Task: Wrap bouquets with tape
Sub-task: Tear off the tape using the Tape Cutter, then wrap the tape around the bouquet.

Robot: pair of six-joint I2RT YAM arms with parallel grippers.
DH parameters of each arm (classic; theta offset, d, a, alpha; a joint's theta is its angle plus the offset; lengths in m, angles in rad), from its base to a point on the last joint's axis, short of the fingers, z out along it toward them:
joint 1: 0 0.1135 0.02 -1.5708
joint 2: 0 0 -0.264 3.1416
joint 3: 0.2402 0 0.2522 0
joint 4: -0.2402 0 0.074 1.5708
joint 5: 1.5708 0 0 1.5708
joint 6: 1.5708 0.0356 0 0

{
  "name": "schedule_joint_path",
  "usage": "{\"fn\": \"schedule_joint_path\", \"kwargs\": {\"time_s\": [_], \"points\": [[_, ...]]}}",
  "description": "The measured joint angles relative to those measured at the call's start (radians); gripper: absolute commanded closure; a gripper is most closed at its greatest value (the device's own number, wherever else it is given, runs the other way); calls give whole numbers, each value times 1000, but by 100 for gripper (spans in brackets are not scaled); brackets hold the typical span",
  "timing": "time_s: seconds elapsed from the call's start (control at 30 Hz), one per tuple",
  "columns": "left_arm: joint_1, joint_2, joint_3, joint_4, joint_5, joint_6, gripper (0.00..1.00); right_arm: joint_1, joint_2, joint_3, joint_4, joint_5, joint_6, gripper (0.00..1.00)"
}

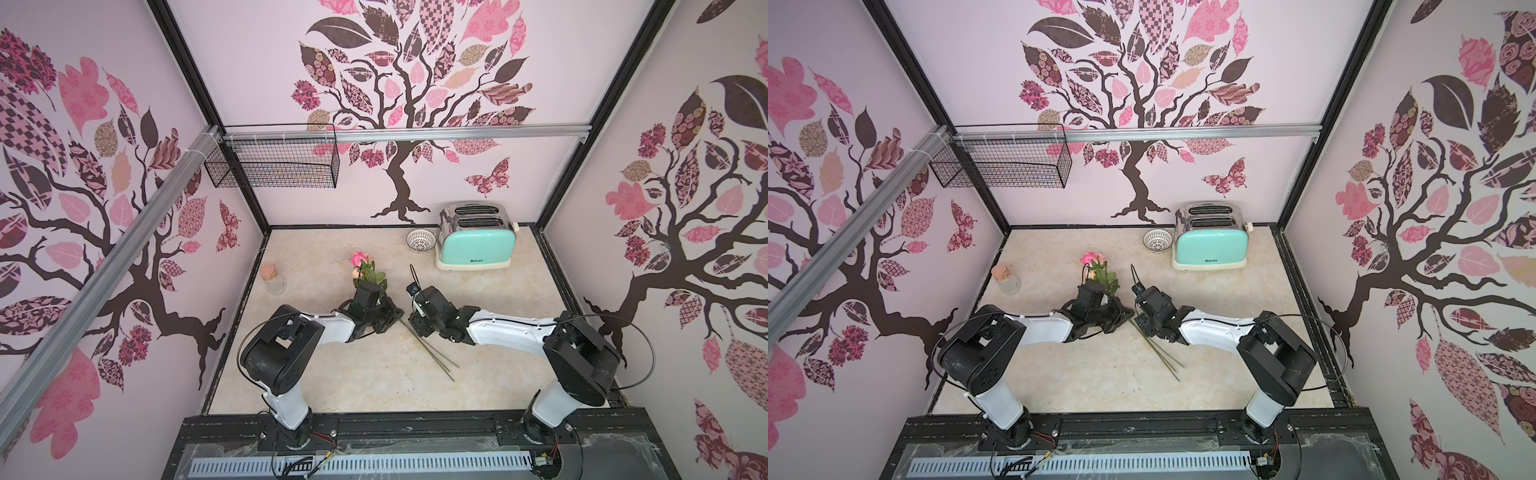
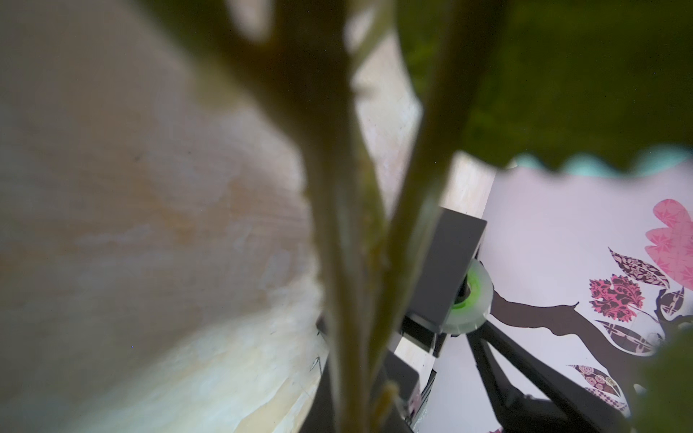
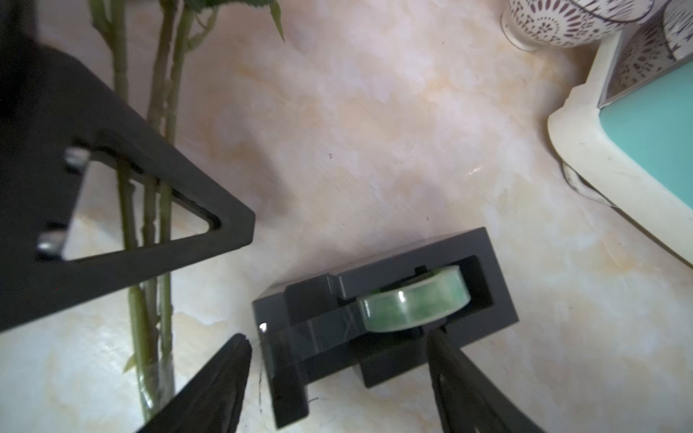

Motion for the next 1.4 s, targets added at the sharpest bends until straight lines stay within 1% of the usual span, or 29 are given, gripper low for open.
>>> {"fn": "schedule_joint_path", "kwargs": {"time_s": [0.13,0.23,0.43,0.53,0.63,0.7,0.83,0.93,1.0,1.07,1.13,1.23,1.33,1.4], "points": [[1,1,0,-2,3,0,100,36,5,-40,27,93,-31,22],[1,1,0,-3,7,1,100,37,5,-55,13,120,-39,20],[3,1,1,-7,17,4,100,31,-13,-16,-35,119,-40,19],[7,-15,5,-34,23,21,100,25,-72,33,-64,108,-37,19],[18,-65,20,-90,29,56,100,6,-155,78,-76,77,-19,19],[32,-109,41,-123,36,86,100,-21,-212,100,-87,30,0,22],[64,-188,108,-184,48,166,100,-97,-321,103,-108,-110,50,29],[77,-220,159,-226,58,219,100,-119,-360,104,-117,-228,84,35],[79,-222,194,-251,74,250,100,-116,-363,104,-116,-314,110,42],[79,-222,224,-277,95,276,100,-114,-362,104,-118,-399,134,51],[79,-222,240,-291,113,294,100,-112,-359,111,-123,-464,158,55],[79,-222,245,-304,133,314,100,-111,-342,138,-133,-526,184,60],[79,-223,245,-324,146,322,100,-111,-322,152,-133,-571,201,68],[79,-224,245,-332,154,323,100,-111,-311,152,-134,-598,216,69]]}}
